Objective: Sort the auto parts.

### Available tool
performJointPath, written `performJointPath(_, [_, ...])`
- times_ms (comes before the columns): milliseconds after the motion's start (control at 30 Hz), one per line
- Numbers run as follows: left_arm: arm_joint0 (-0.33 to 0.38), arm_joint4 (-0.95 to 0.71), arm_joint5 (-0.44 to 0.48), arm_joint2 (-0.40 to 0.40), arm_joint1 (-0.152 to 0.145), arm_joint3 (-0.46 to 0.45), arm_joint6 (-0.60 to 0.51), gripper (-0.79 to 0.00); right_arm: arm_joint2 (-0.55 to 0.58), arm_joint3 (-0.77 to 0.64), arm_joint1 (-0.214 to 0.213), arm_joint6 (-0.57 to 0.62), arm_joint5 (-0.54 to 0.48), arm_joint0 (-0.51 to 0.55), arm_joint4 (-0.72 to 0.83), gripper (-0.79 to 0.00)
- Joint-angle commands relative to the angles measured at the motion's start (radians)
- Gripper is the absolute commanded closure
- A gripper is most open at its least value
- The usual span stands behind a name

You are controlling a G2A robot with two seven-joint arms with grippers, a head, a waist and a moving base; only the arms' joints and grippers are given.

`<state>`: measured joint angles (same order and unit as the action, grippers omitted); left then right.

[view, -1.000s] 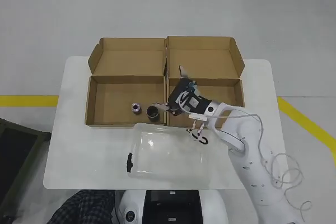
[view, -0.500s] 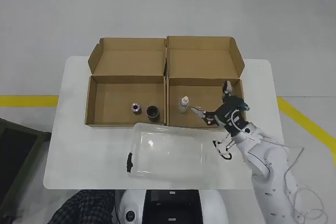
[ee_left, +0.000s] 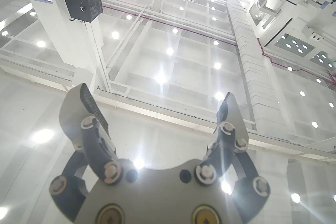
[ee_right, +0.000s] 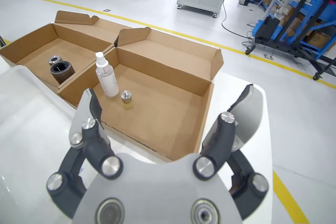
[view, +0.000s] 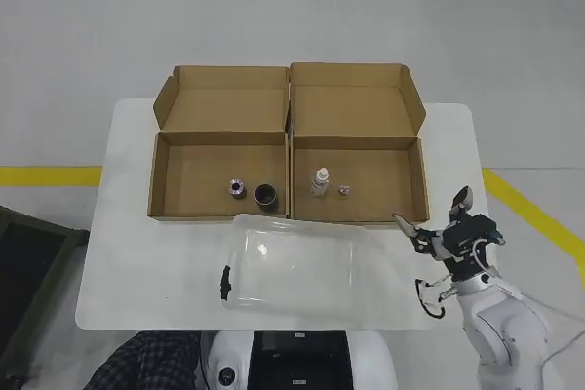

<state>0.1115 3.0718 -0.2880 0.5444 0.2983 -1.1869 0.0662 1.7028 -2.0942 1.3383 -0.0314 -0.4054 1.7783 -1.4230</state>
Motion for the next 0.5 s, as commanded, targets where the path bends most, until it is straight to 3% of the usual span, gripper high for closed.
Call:
performJointPath(0, [0.000,0.000,0.000,0.000,0.000,0.000,0.000,-0.785,0.021,-0.007,-0.001,-0.019,0.013,0.033,0.003,-0.785])
performJointPath(200, [0.000,0.000,0.000,0.000,0.000,0.000,0.000,-0.785,0.057,-0.029,-0.004,-0.062,0.035,0.100,0.006,-0.785])
performJointPath(467, [0.000,0.000,0.000,0.000,0.000,0.000,0.000,-0.785,0.058,-0.029,-0.005,-0.066,0.035,0.104,0.007,-0.785])
